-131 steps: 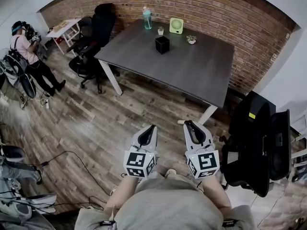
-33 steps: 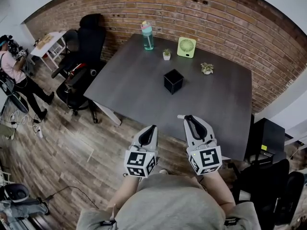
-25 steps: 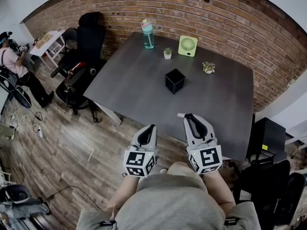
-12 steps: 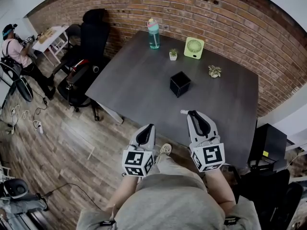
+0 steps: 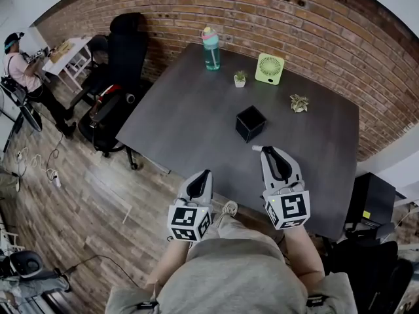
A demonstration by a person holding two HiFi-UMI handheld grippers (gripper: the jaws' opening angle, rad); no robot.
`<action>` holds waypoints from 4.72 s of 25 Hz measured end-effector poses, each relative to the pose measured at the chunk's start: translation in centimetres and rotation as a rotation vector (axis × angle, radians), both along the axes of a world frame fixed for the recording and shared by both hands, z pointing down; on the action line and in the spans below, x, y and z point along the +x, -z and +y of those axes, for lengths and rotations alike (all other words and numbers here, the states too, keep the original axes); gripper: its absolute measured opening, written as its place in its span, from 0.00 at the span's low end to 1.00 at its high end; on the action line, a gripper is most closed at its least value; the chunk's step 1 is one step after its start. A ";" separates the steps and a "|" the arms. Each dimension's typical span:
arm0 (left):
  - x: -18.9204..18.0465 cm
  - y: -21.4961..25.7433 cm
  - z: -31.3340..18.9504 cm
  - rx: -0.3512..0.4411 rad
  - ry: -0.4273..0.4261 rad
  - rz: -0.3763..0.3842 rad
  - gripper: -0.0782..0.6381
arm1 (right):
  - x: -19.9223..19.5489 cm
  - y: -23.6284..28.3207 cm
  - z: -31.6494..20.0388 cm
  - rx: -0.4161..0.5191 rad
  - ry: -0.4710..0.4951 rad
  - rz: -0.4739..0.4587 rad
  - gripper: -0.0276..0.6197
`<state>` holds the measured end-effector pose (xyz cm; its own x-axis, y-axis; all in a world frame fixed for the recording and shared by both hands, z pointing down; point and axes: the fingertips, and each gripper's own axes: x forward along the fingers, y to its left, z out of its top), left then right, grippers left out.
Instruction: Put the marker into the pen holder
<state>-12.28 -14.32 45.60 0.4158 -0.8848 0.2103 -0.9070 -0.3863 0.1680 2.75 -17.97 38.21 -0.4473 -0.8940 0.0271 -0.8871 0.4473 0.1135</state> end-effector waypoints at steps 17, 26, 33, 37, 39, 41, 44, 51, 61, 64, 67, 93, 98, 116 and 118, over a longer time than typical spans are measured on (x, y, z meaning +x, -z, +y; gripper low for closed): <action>-0.5 -0.5 -6.8 -0.033 -0.041 -0.012 0.14 | -0.3 -1.6 -10.3 -0.026 -0.036 0.042 0.14; -0.9 -1.0 -9.4 -0.048 -0.029 -0.015 0.14 | -0.3 -4.9 -14.3 -0.092 -0.047 0.059 0.14; -0.9 -1.3 -11.1 -0.064 -0.027 -0.014 0.14 | -0.2 -6.8 -16.4 -0.138 -0.053 0.075 0.14; -0.6 -1.5 -11.8 -0.067 -0.028 -0.013 0.14 | 0.0 -7.9 -17.2 -0.159 -0.057 0.081 0.14; -0.4 -1.5 -12.2 -0.068 -0.028 -0.014 0.14 | 0.1 -8.5 -17.6 -0.171 -0.058 0.086 0.14; -0.3 -1.5 -12.5 -0.070 -0.025 -0.014 0.14 | 0.3 -9.1 -18.0 -0.186 -0.058 0.090 0.14; -0.2 -1.7 -13.0 -0.075 -0.022 -0.013 0.14 | 0.4 -9.9 -18.5 -0.203 -0.058 0.095 0.14; 0.3 -2.1 -13.4 -0.085 -0.024 -0.014 0.14 | 0.2 -12.0 -19.0 -0.243 -0.050 0.114 0.14; 0.6 -2.2 -13.5 -0.090 -0.031 -0.021 0.14 | -0.3 -14.9 -19.0 -0.299 -0.036 0.146 0.14; 0.5 -2.3 -13.6 -0.092 -0.032 -0.025 0.14 | -0.5 -15.5 -19.0 -0.309 -0.035 0.150 0.14; 0.4 -2.3 -13.5 -0.094 -0.033 -0.028 0.14 | -0.6 -16.2 -18.9 -0.326 -0.035 0.157 0.14; 0.2 -2.5 -12.2 -0.090 -0.042 -0.030 0.14 | -0.8 -17.0 -17.1 -0.333 -0.062 0.174 0.14; -0.1 -2.4 -11.5 -0.085 -0.038 -0.031 0.14 | -0.7 -16.8 -16.9 -0.335 -0.069 0.179 0.15; -0.3 -2.0 -8.9 -0.070 -0.033 -0.033 0.14 | -0.4 -16.6 -15.6 -0.343 -0.082 0.191 0.16; -0.2 -1.9 -8.4 -0.066 -0.036 -0.034 0.14 | -0.2 -16.7 -15.1 -0.337 -0.087 0.194 0.16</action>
